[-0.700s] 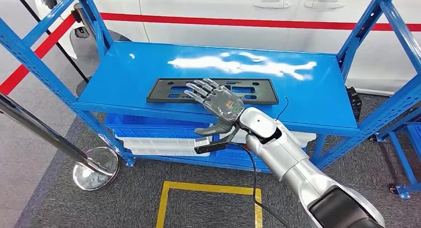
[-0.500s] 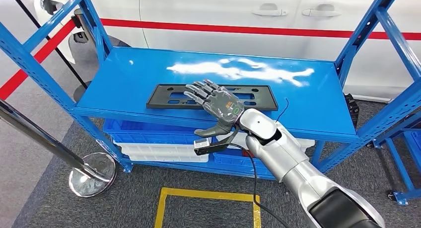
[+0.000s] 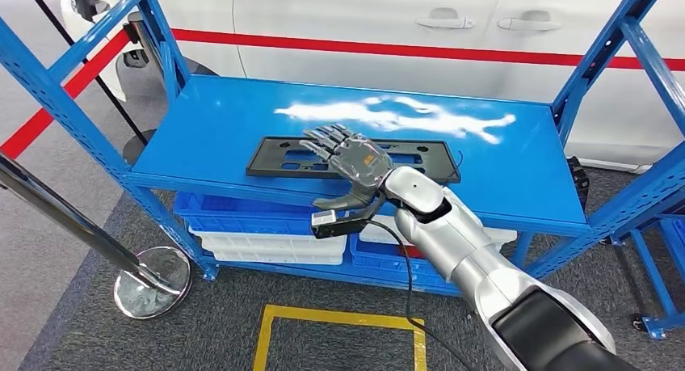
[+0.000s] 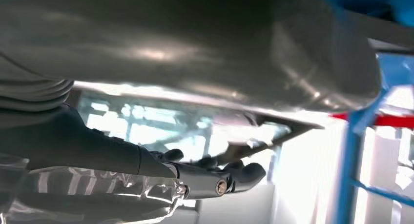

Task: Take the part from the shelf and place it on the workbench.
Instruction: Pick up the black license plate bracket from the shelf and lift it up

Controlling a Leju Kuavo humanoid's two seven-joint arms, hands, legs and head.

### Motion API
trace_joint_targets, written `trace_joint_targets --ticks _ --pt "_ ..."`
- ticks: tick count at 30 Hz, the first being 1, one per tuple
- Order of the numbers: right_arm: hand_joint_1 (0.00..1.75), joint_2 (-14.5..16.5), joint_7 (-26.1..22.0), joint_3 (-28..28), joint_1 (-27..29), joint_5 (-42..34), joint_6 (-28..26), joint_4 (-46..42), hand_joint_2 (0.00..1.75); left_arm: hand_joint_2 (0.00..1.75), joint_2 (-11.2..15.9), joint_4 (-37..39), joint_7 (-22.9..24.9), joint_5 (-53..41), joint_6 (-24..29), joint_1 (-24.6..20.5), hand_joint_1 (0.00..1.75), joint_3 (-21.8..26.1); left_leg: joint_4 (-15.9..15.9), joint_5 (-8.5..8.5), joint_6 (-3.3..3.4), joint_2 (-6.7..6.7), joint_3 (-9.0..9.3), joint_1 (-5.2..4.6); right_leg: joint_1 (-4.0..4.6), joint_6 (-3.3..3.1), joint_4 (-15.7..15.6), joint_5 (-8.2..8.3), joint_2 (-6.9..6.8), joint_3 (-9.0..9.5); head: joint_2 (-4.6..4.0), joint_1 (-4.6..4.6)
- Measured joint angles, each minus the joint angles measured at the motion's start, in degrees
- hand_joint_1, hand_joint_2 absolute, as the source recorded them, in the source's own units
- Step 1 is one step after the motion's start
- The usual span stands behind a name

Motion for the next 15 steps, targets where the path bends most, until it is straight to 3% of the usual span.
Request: trace_joint_targets --ticks 5,7,9,10,11,12,14,15 --pt "0.00 0.34 1.16 -1.33 -2.91 -1.16 -0.13 9.04 0.00 0.00 0.03 0.00 -0.03 -0.14 -0.17 0.02 0.00 -0.02 1.57 -1.39 -1.34 0.00 -0.64 0.16 0.21 -1.83 -1.11 -0.23 0.07 0.52 0.00 -0.03" --pt "0.00 0.35 1.18 -1.84 -3.58 -1.49 -0.60 11.62 0.00 0.00 0.04 0.00 -0.03 -0.14 -0.26 0.00 0.00 -0.02 6.76 -4.20 -1.83 0.10 -3.02 0.33 0.16 -2.29 -1.20 -0.24 0.02 0.60 0.00 -0.03" --pt "0.00 0.38 1.15 -2.25 -3.79 -1.83 -0.74 13.79 0.00 0.00 0.05 0.00 -0.01 -0.14 -0.34 -0.03 0.00 -0.02 14.43 -7.18 -2.10 0.12 -6.94 0.42 0.32 -2.46 -1.19 -0.31 0.02 0.61 0.00 -0.04" --pt "0.00 0.39 1.14 -2.43 -3.79 -1.97 -0.73 14.69 0.00 0.00 0.05 0.00 0.00 -0.13 -0.36 0.02 0.00 -0.01 16.71 -7.53 -2.09 0.12 -8.28 0.42 0.41 -2.50 -1.19 -0.34 0.02 0.63 0.00 -0.04" --pt "0.00 0.41 1.17 -2.59 -3.84 -2.00 -0.70 15.47 0.00 0.00 0.05 0.00 0.01 -0.10 -0.38 0.07 0.00 -0.01 16.75 -6.69 -1.94 0.12 -8.59 0.41 0.52 -2.51 -1.18 -0.36 0.02 0.68 0.00 -0.04" --pt "0.00 0.46 1.31 -2.69 -3.96 -1.88 -0.68 16.10 0.00 0.00 0.05 0.00 0.00 -0.05 -0.39 0.11 0.00 0.00 14.42 -4.84 -1.64 0.12 -7.74 0.37 0.63 -2.51 -1.18 -0.38 0.04 0.79 0.00 -0.04" --pt "0.00 0.61 1.92 -2.82 -4.48 -1.32 -0.63 17.17 0.00 0.00 0.10 0.00 -0.05 0.07 -0.37 0.07 0.00 0.00 6.33 -0.69 -0.59 0.13 -4.19 0.02 0.84 -2.42 -1.21 -0.42 0.08 1.02 0.00 -0.03" --pt "0.00 0.70 2.30 -2.84 -4.81 -1.01 -0.59 17.71 0.00 0.00 0.14 0.00 -0.09 0.12 -0.34 0.01 0.00 -0.01 3.20 0.43 -0.15 0.15 -2.82 -0.22 0.88 -2.25 -1.23 -0.41 0.09 1.05 0.00 -0.03"
